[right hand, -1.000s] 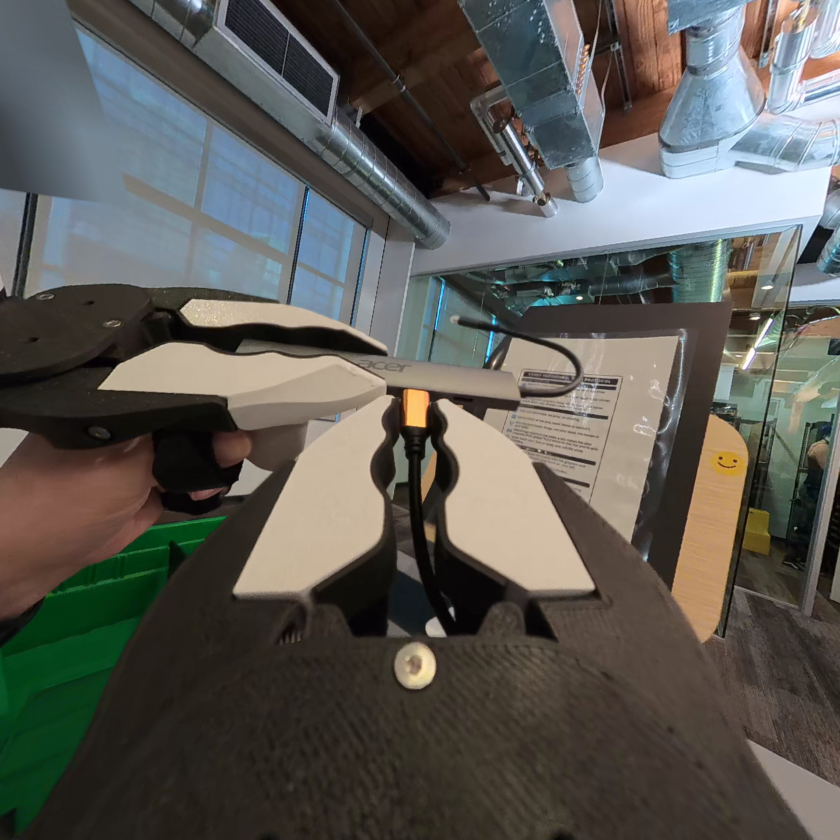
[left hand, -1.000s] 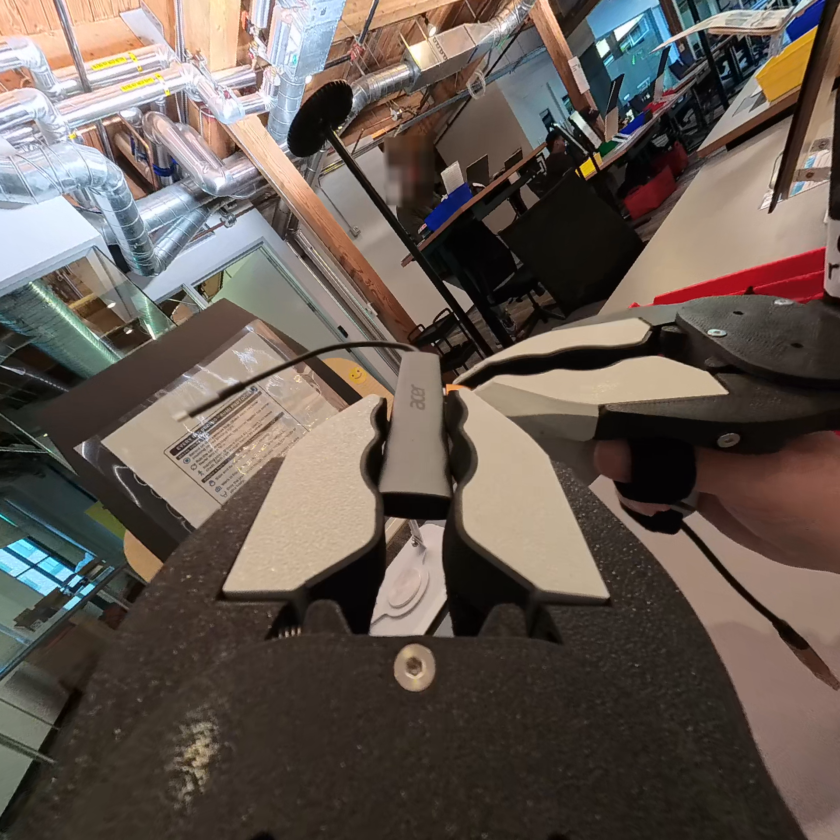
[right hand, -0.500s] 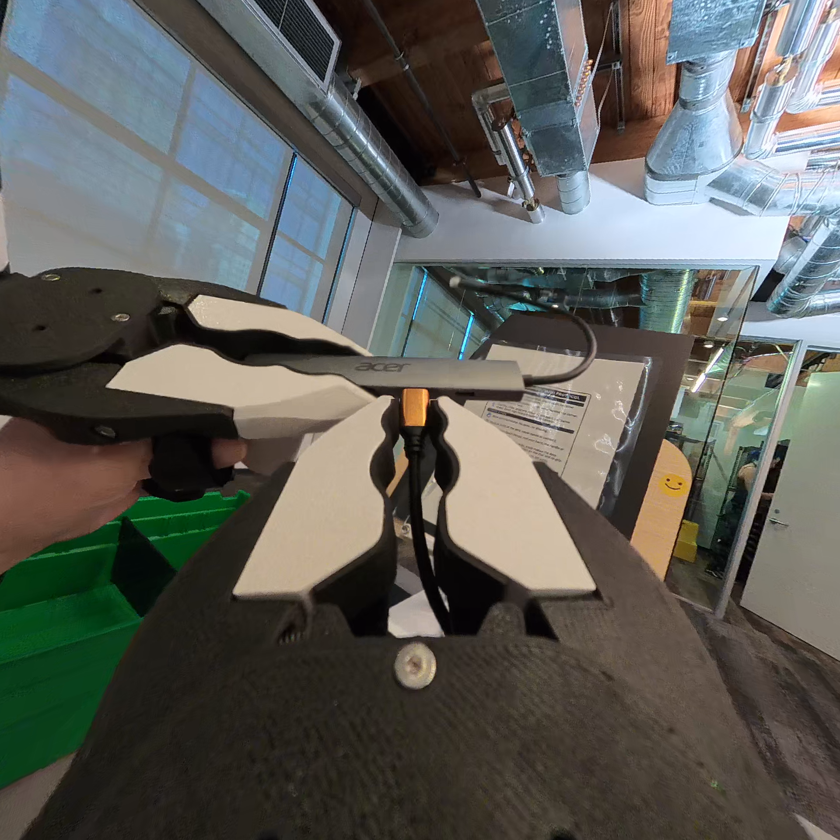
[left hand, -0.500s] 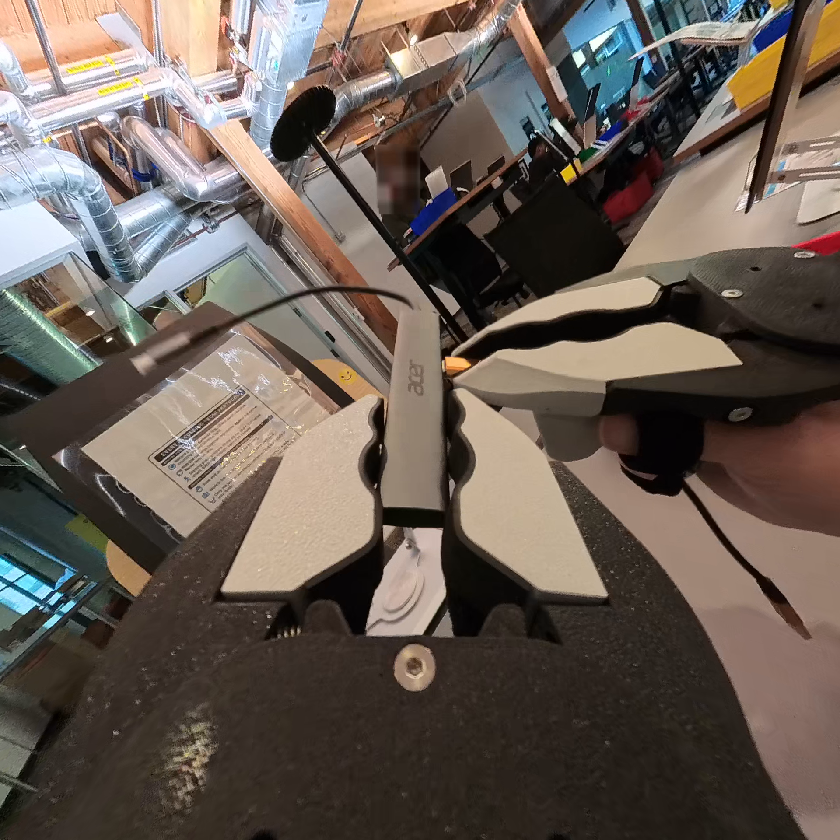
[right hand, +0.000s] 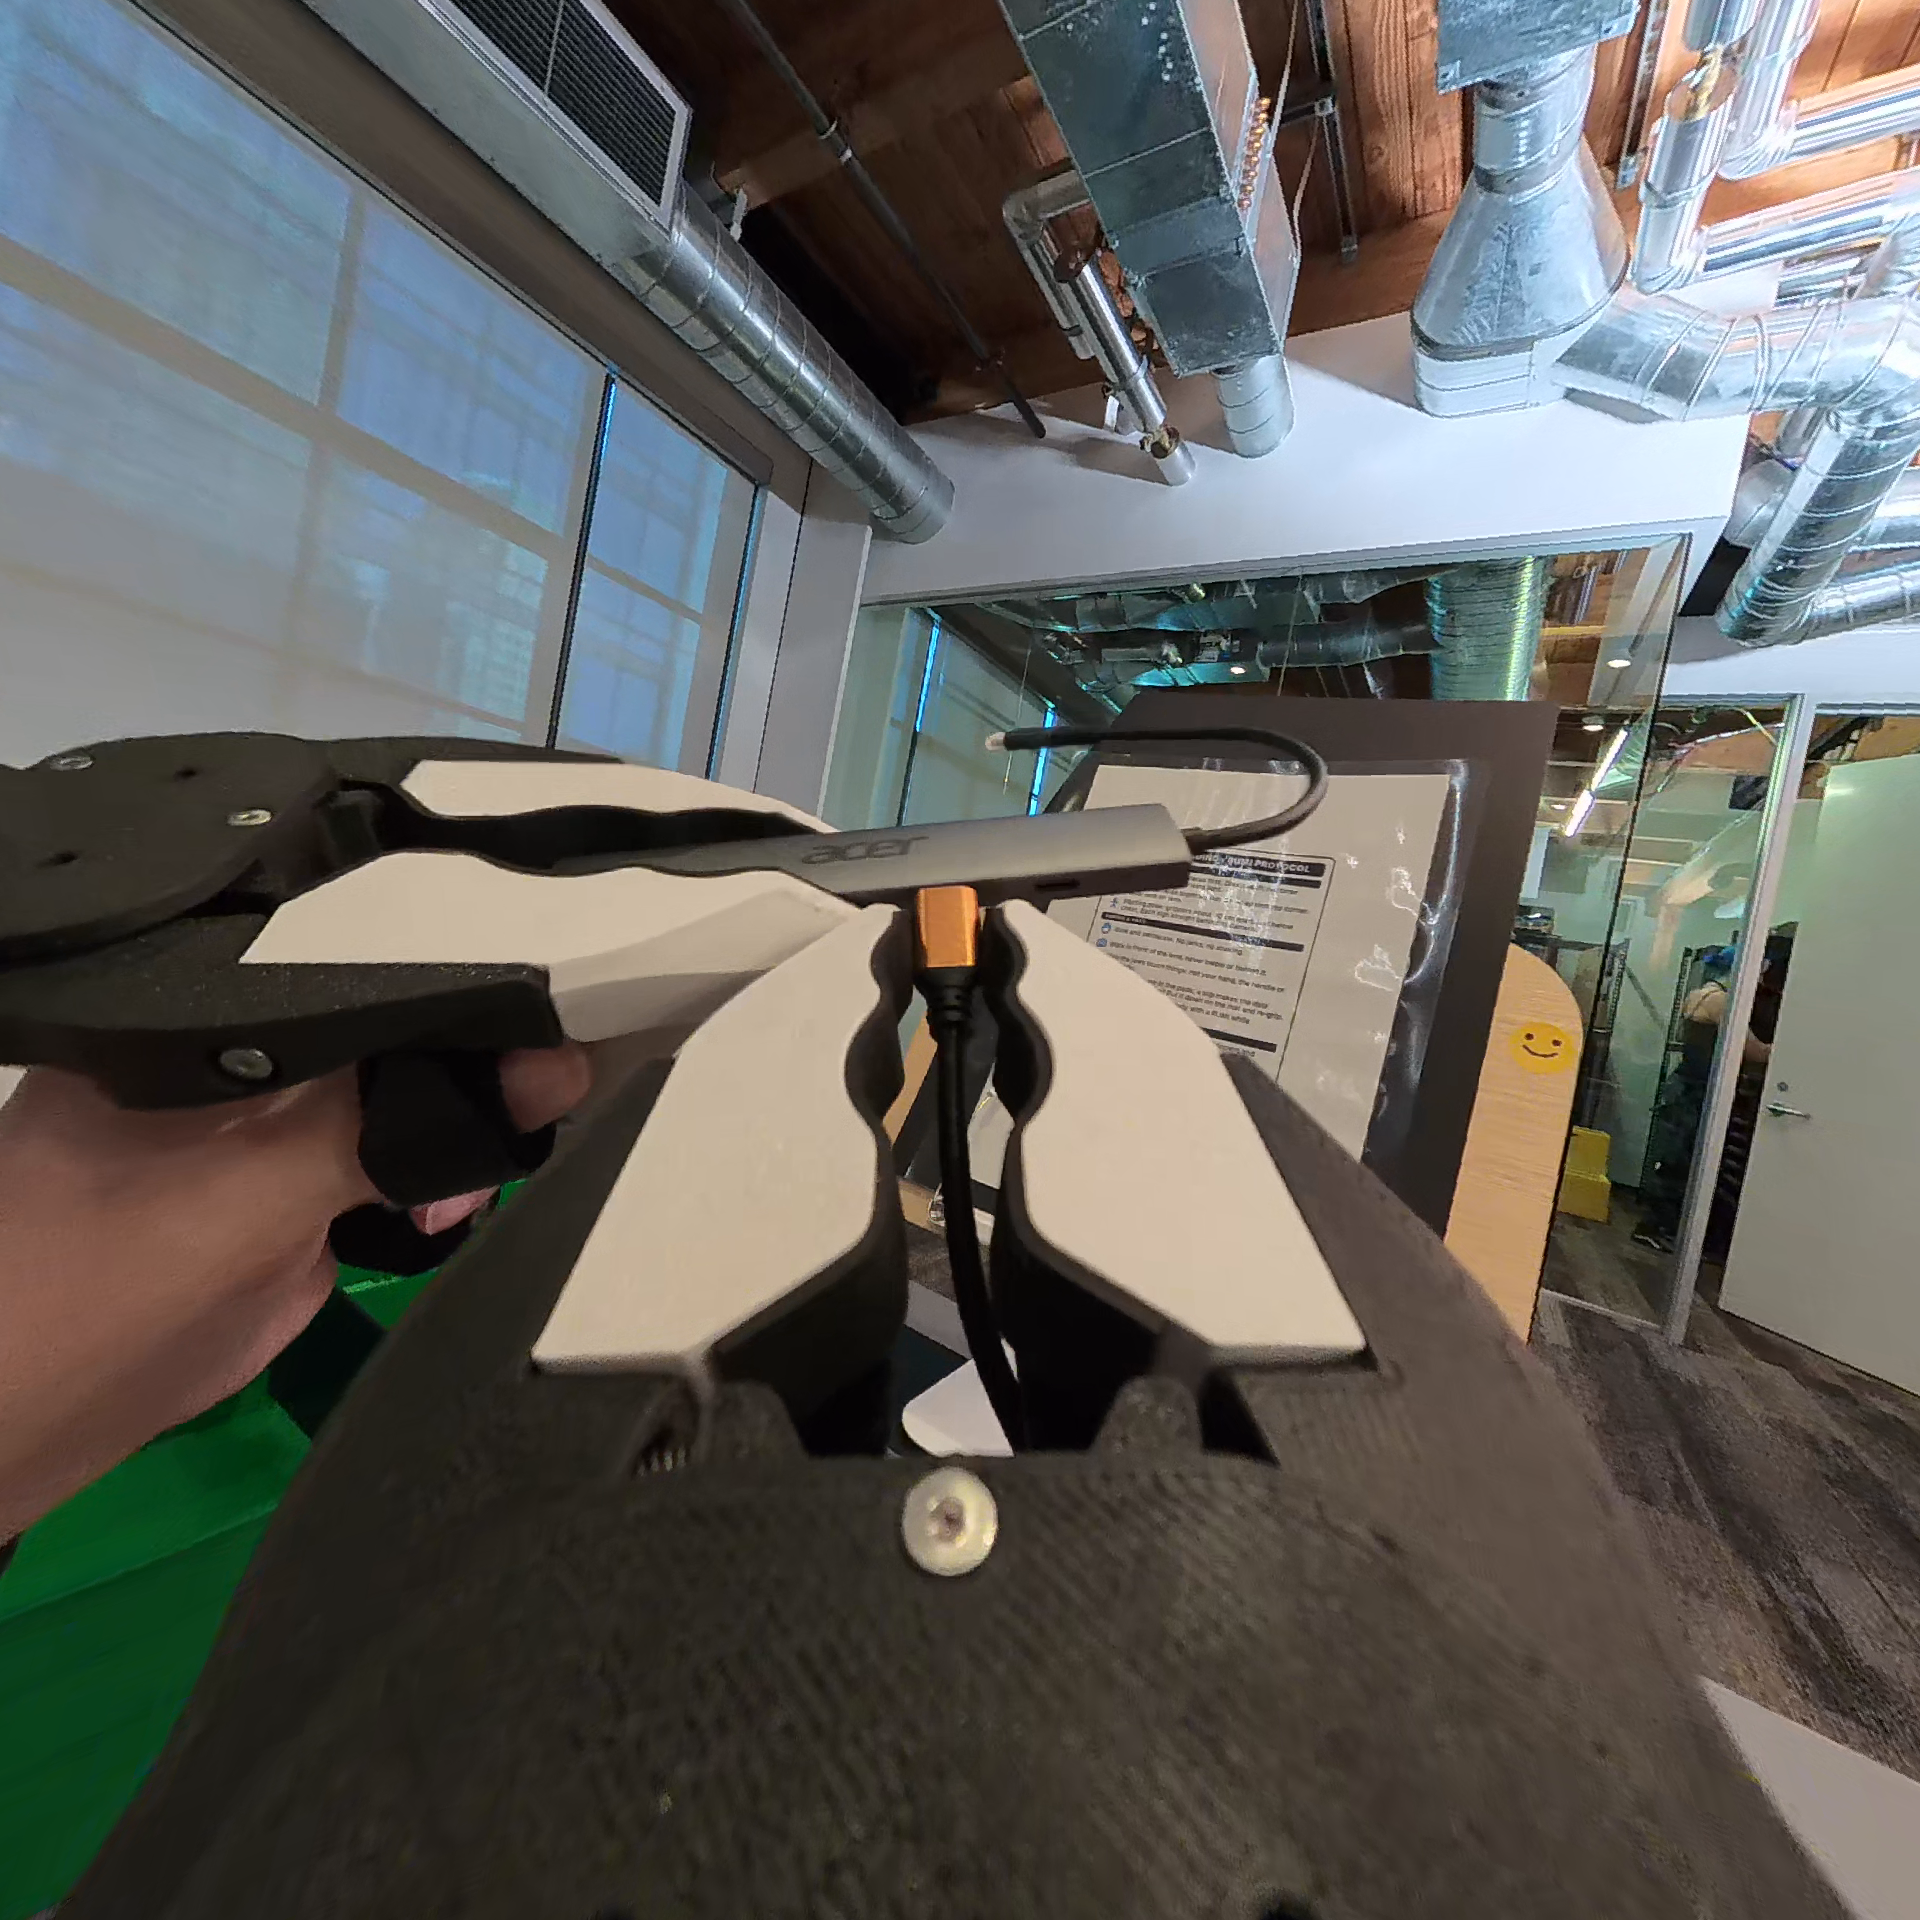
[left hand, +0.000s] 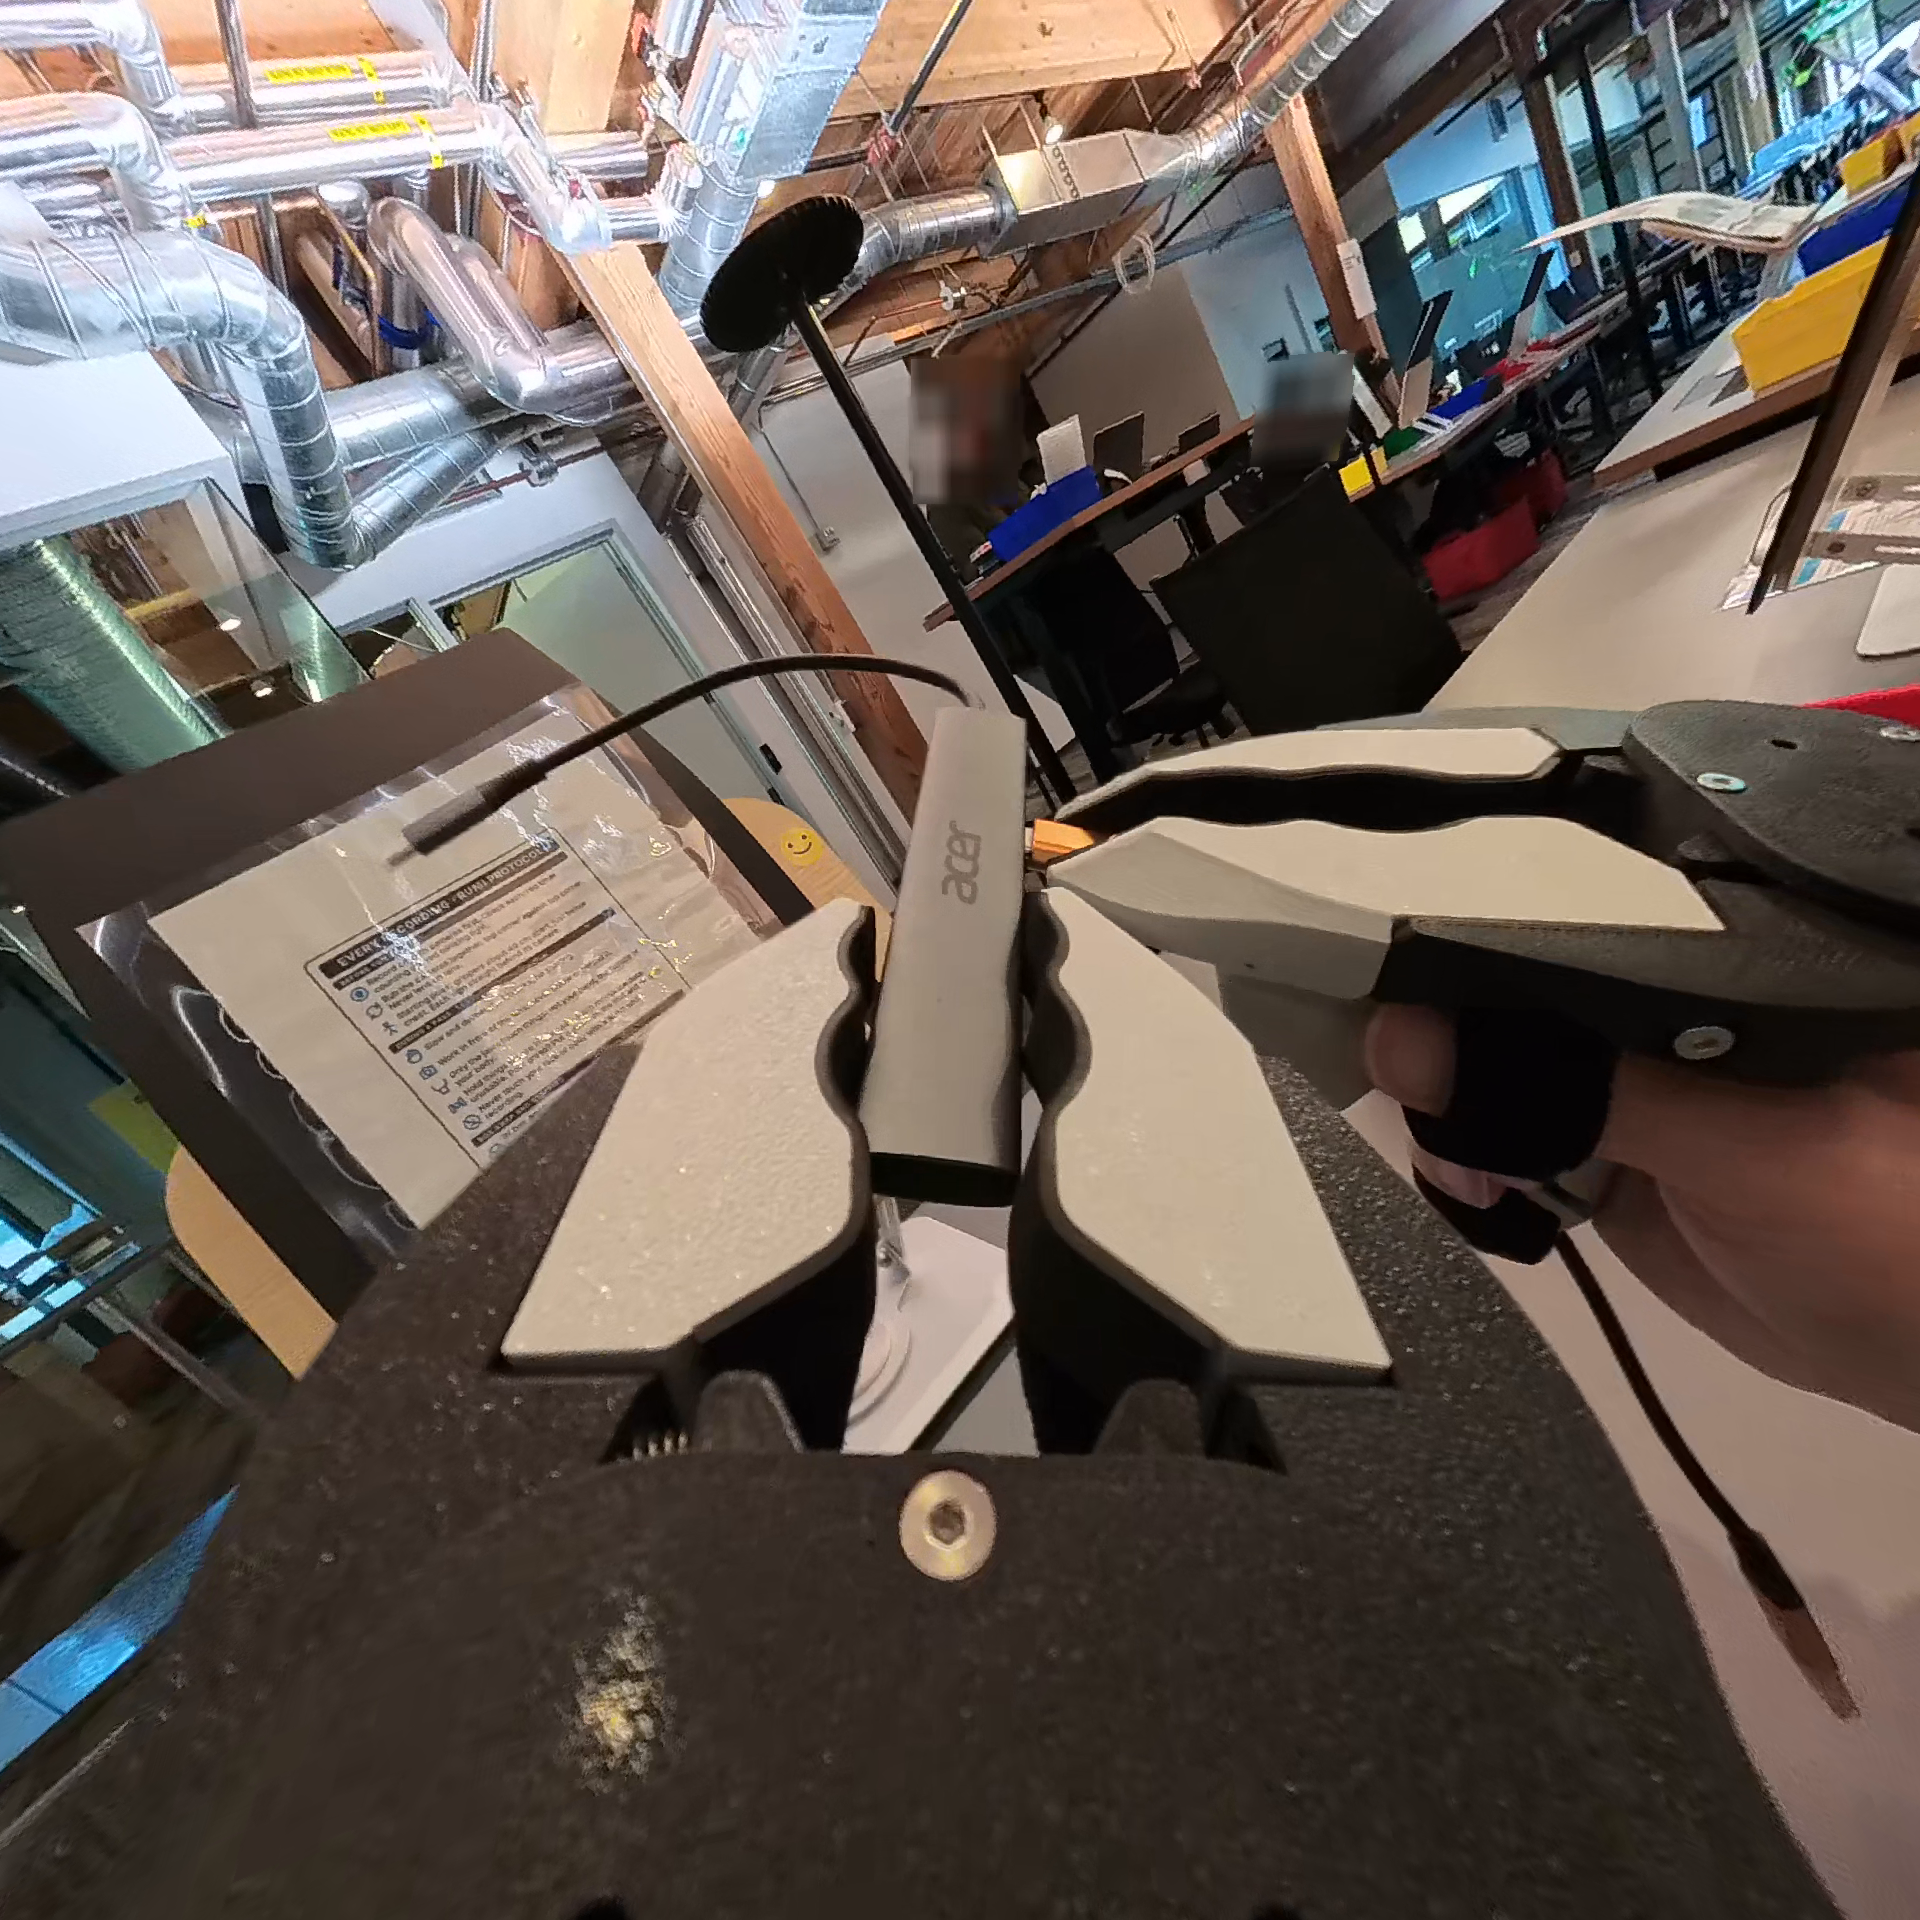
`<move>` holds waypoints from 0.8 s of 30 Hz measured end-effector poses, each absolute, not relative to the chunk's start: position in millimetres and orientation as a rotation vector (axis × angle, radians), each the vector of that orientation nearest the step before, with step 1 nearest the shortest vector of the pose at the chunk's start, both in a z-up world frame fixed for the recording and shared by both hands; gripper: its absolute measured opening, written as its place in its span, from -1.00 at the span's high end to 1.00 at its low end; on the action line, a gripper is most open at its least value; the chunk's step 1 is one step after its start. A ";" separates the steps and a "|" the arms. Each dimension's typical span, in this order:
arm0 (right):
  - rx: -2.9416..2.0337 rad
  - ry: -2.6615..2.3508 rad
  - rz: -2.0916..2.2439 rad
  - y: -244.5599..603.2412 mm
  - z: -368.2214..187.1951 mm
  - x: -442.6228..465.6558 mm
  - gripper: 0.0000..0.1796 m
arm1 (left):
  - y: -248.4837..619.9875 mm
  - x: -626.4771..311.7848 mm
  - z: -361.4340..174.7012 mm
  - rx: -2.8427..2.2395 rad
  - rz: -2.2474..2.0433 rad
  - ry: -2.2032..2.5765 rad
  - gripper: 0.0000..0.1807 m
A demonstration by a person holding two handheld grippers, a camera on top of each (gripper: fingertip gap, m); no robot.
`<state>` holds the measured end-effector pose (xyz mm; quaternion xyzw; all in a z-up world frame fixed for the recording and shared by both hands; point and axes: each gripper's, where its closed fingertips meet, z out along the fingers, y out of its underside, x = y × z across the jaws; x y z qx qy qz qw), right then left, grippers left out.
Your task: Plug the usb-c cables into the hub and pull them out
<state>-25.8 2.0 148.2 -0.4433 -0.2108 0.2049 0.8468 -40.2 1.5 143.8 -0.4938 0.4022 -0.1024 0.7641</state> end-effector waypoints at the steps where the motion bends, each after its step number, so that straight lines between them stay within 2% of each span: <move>1: -0.938 -0.440 0.429 2.7 147.6 -26.2 0.84 | 2.4 -40.6 143.3 -1.076 -0.222 0.877 0.71; 24: -1.009 -0.472 0.485 2.8 142.2 -34.5 0.85 | 4.4 -48.1 140.5 -1.104 -0.173 0.981 0.72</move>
